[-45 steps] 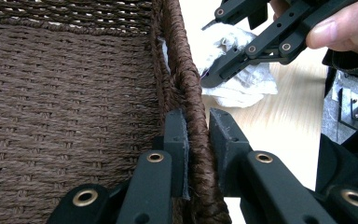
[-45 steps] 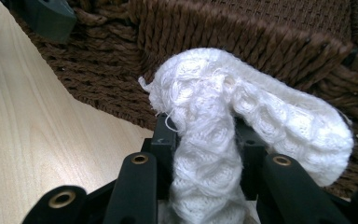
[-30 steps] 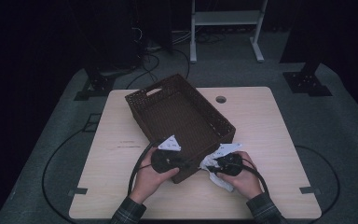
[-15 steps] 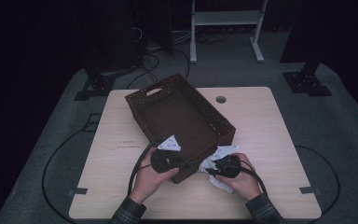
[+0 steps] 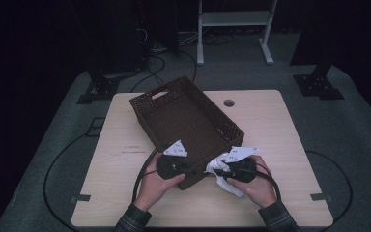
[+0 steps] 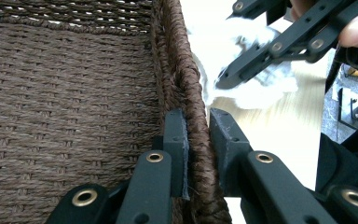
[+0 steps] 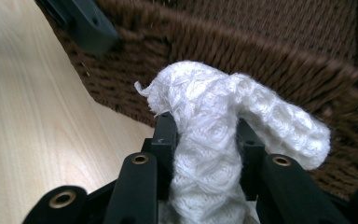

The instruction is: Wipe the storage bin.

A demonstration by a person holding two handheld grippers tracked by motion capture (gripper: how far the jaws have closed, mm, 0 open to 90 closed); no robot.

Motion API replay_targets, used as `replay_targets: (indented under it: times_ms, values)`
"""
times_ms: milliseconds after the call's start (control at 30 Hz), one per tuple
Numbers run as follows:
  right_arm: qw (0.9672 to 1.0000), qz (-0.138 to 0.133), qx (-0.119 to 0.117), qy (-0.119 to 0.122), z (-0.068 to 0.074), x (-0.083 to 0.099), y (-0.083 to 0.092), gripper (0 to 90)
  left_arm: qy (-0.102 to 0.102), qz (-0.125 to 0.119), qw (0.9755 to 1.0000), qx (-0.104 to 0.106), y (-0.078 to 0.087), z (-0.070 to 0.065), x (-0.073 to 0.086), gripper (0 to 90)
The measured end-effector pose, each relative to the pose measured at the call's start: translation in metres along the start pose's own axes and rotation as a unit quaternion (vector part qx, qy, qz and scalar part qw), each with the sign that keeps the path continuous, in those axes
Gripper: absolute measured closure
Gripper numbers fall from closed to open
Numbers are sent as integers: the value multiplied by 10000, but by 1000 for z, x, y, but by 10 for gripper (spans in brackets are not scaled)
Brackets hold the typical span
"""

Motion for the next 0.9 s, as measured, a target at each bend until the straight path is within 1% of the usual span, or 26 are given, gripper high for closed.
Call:
replay_targets:
  times_ms: [100,333,500,600,700,733,800,900]
  values:
    - [9998,-194,-20,-75,1,-9,6,674,-3,-2,10000,1,0,0,0,768]
    - [9989,-462,46,25,7,-22,14,674,13,-1,10000,5,0,0,0,768]
    - [9968,-786,48,103,13,-35,18,674,-2,7,10000,4,0,0,0,769]
    - [9970,-769,37,121,16,-36,15,674,0,9,10000,2,0,0,0,769]
    - [9975,-696,0,117,18,-33,9,674,-10,24,10000,6,0,0,0,769]
    - [9977,-660,4,149,18,-31,7,674,-8,21,10000,4,0,0,0,769]
    - [9978,-650,-8,111,19,-30,5,674,4,12,10000,5,0,0,0,769]
    - [9982,-583,-52,137,19,-27,3,676,15,6,10000,3,0,0,0,769]
Point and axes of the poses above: each handheld gripper's, and its own axes: y roughly backward along the jaws, x roughly out of its underside, z roughly to its left, the point moved 9 cm from there along -y, roughly forward along the jaws, and after that the axes turned 10 degrees about -z, right-handed, at the moved point
